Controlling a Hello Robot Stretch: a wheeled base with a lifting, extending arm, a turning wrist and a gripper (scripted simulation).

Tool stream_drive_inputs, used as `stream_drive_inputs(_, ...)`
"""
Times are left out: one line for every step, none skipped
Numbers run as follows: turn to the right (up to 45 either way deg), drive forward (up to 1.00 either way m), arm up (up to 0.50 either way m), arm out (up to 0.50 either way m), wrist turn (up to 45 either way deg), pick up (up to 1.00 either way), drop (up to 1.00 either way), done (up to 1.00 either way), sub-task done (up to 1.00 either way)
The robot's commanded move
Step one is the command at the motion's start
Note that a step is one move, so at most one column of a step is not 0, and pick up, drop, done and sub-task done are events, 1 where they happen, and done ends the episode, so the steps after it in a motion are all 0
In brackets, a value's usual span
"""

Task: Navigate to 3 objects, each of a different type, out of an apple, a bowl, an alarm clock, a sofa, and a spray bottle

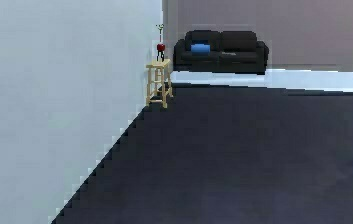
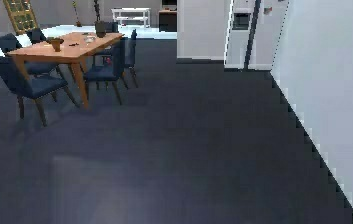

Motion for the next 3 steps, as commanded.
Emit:
stream_drive_inputs(0.0, 0.05, 0.0, 0.0, 0.0, 0.0, 0.0, 0.0, 0.0)
stream_drive_inputs(-45.0, 0.0, 0.0, 0.0, 0.0, 0.0, 0.0, 0.0, 0.0)
stream_drive_inputs(-42.0, 0.0, 0.0, 0.0, 0.0, 0.0, 0.0, 0.0, 0.0)
